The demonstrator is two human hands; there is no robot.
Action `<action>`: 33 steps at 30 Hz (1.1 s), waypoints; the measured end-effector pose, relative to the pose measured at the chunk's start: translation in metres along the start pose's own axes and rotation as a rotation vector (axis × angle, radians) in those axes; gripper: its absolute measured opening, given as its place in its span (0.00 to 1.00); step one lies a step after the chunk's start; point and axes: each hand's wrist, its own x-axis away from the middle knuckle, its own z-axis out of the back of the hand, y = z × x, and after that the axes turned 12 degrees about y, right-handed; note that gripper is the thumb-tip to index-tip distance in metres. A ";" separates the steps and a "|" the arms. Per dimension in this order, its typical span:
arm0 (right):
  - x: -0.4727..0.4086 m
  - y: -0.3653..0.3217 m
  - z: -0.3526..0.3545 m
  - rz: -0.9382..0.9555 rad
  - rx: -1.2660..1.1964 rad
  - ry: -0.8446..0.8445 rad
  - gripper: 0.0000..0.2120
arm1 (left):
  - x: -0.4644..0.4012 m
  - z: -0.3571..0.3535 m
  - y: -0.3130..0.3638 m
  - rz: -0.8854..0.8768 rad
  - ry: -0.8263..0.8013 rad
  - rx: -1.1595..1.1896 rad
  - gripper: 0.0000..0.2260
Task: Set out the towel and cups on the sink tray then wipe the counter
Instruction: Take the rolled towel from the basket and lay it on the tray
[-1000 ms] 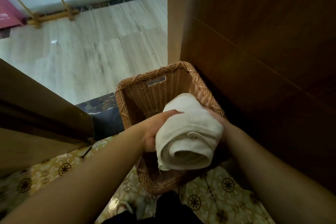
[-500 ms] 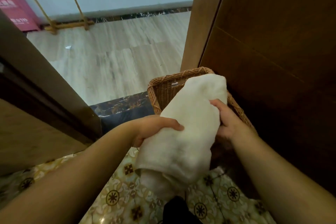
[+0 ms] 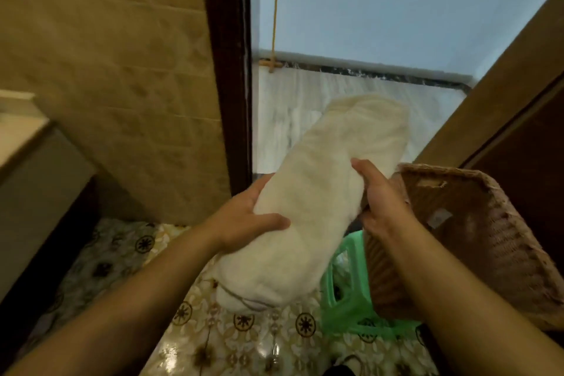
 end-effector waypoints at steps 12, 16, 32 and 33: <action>0.148 0.130 -0.269 -0.086 0.333 -0.684 0.25 | 0.190 0.205 -0.126 0.217 0.629 0.058 0.34; 0.190 0.163 -0.350 -0.096 0.410 -0.873 0.22 | 0.225 0.245 -0.154 0.290 0.839 0.047 0.34; 0.209 0.234 -0.729 -0.095 0.704 -1.235 0.38 | 0.108 0.453 -0.224 0.426 1.241 0.144 0.37; 0.210 0.237 -0.749 -0.087 0.715 -1.247 0.38 | 0.099 0.466 -0.227 0.437 1.258 0.151 0.37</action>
